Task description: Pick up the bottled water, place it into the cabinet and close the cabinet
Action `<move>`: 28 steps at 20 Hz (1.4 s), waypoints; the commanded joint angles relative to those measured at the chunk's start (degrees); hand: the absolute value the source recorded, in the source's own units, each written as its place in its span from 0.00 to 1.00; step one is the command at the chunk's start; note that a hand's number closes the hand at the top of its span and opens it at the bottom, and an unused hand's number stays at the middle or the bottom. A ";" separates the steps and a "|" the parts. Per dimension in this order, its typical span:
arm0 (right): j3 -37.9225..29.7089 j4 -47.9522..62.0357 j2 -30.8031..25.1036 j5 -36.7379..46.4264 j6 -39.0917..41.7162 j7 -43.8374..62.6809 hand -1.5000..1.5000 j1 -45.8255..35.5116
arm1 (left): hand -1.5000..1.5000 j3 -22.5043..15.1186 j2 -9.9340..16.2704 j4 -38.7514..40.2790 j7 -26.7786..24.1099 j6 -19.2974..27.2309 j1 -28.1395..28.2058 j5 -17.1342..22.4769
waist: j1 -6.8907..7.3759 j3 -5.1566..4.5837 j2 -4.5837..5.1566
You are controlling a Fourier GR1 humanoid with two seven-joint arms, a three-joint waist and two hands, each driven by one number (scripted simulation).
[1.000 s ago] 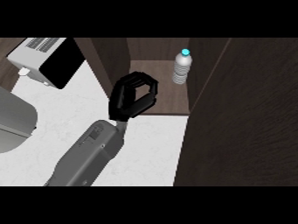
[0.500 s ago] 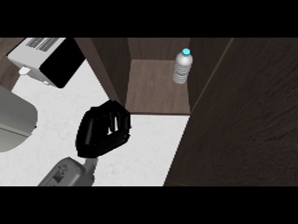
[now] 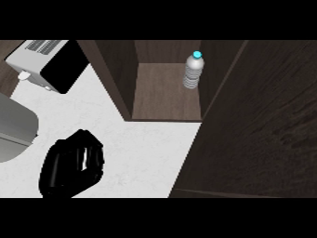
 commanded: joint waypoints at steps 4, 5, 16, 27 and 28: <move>11.13 8.25 14.06 5.80 -1.78 7.09 1.00 -12.97 | 1.00 3.16 3.64 -6.47 -1.10 -1.66 7.66 0.74 | 0.36 -0.01 0.04; 11.08 11.25 14.13 6.09 -1.72 6.24 1.00 -15.01 | 1.00 7.58 5.43 -2.56 -0.27 -5.92 5.01 4.35 | 0.05 -0.03 0.20; 1.83 18.39 13.90 8.41 -11.99 8.95 1.00 -29.72 | 1.00 11.82 10.38 -6.70 -4.26 -13.19 15.84 6.95 | 2.25 -0.16 0.36; -19.91 42.41 14.41 -14.73 -9.98 1.17 1.00 -44.96 | 1.00 17.28 14.05 -7.34 -3.75 -19.82 18.41 10.36 | 1.78 0.07 0.84; -22.21 44.73 14.44 -17.97 -7.43 -2.16 1.00 -43.57 | 1.00 15.02 11.24 -4.89 -6.33 -19.10 19.05 7.70 | 1.61 0.08 0.99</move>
